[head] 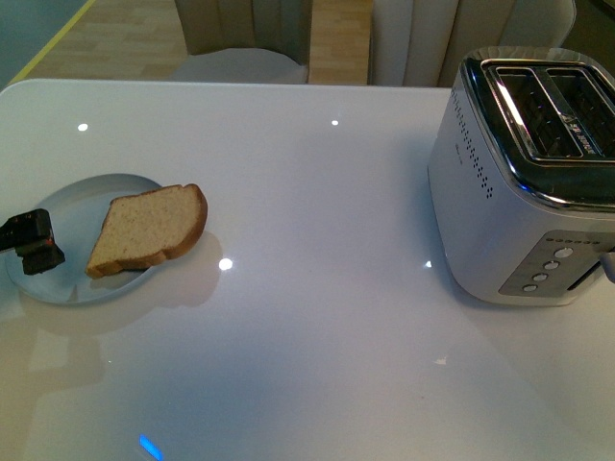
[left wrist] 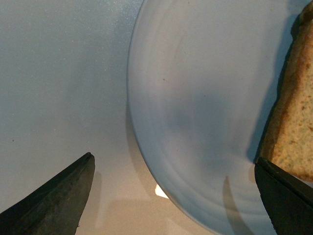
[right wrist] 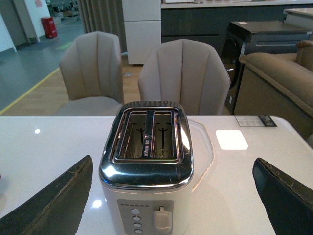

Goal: Left arm holds plate, right arm toasts bread

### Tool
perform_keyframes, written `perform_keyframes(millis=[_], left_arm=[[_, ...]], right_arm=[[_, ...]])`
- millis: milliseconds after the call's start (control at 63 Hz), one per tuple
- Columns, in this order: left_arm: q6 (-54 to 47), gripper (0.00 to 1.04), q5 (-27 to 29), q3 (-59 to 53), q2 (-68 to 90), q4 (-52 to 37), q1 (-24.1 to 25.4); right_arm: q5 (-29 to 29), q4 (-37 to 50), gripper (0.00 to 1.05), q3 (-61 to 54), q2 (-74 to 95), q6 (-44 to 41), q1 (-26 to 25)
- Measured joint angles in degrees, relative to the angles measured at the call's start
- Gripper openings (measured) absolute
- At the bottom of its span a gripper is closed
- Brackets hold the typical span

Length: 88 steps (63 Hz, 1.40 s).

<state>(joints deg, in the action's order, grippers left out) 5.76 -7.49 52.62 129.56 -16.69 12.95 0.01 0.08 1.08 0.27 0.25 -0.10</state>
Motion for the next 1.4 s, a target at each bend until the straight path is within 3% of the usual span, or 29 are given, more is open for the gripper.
perform_keyframes(millis=[365, 889, 1016, 1397], left_arm=[[6.3, 0.98, -0.2, 6.6, 3.7, 3.4, -0.2], [12.0, 0.95, -1.4, 7.3, 5.4, 3.6, -1.1], [12.2, 0.77, -1.3, 7.3, 5.6, 3.6, -1.1], [15.0, 0.05, -1.3, 6.0, 5.9, 3.1, -0.8]], right_arm=[[0.0, 0.0, 0.96, 0.0, 0.0, 0.0, 0.0], [0.0, 0.0, 0.96, 0.0, 0.0, 0.0, 0.0], [0.0, 0.0, 0.96, 0.0, 0.0, 0.0, 0.0], [0.0, 0.0, 0.96, 0.0, 0.0, 0.0, 0.0]])
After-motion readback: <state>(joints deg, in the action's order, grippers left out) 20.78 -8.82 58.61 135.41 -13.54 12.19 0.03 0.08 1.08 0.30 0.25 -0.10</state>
